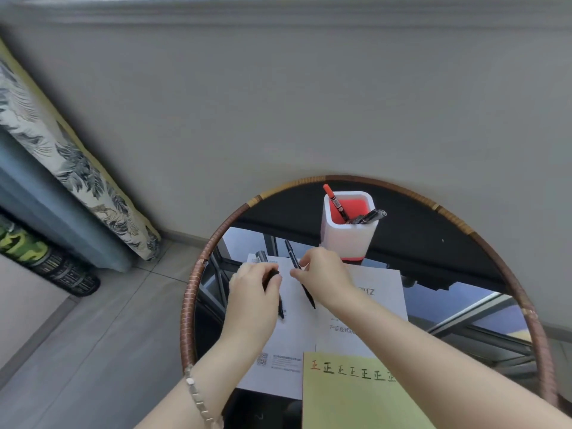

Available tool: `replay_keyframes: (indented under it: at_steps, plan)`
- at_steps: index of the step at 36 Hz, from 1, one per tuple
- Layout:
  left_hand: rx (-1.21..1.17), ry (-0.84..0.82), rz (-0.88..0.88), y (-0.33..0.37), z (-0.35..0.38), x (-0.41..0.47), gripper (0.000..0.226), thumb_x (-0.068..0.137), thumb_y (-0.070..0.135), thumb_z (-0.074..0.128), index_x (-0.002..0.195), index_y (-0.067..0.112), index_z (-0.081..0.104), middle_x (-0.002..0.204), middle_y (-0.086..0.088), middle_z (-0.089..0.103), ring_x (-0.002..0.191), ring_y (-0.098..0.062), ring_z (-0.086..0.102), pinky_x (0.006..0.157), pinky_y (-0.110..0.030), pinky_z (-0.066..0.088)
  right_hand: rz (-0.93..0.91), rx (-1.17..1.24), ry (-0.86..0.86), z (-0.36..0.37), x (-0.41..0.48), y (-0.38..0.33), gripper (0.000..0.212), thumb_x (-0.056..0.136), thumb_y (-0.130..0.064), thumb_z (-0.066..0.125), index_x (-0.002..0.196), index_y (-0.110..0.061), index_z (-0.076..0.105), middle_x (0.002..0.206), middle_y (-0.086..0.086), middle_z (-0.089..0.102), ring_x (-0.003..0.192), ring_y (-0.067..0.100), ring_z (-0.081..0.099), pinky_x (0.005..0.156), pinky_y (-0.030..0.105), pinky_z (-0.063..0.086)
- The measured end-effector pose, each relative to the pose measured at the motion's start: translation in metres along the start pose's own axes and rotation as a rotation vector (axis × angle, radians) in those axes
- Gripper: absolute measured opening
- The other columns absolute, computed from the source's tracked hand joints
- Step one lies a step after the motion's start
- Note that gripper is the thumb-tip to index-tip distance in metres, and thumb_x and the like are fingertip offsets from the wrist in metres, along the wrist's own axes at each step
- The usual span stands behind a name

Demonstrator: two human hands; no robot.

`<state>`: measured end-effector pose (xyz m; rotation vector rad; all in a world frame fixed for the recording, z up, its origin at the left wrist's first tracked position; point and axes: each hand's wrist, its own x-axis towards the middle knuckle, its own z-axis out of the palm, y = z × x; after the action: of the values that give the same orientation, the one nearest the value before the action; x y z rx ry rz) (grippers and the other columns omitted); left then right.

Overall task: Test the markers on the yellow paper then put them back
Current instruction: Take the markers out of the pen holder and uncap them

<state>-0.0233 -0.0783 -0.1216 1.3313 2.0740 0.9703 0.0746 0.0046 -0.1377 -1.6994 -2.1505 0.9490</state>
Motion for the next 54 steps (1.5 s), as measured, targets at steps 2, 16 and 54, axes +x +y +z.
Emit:
replay_keyframes:
  at_steps: [2,16,54]
  plan:
    - [-0.011,0.006,-0.007,0.002,0.002,0.008,0.024,0.095,0.018,0.05,0.116,0.017,0.059,0.106,0.005,0.054,0.104,-0.013,0.052,0.085,-0.022,0.044,0.018,-0.039,0.003,0.007,0.005,0.0,0.028,0.086,-0.023,0.06,0.101,0.001,0.063,0.105,0.016,0.067,0.096,0.032,0.061,0.081,0.038,0.051]
    - [0.626,-0.103,0.128,-0.001,0.038,0.044,0.017,0.094,0.023,0.047,0.097,0.013,0.061,0.096,-0.006,0.063,0.1,-0.024,0.048,0.085,-0.031,0.042,0.001,0.05,0.099,-0.023,-0.022,0.032,0.03,0.088,-0.02,0.056,0.117,-0.015,0.059,0.1,-0.001,0.065,0.095,0.017,0.058,0.07,0.024,0.045]
    - [0.074,-0.119,0.553,0.055,0.023,-0.013,0.025,0.098,0.023,0.037,0.114,0.015,0.055,0.088,0.008,0.055,0.079,-0.006,0.046,0.069,-0.012,0.035,-0.178,1.016,0.281,-0.1,-0.088,0.008,0.007,0.087,-0.011,0.057,0.091,-0.013,0.062,0.076,-0.001,0.071,0.068,0.01,0.068,0.06,0.016,0.052]
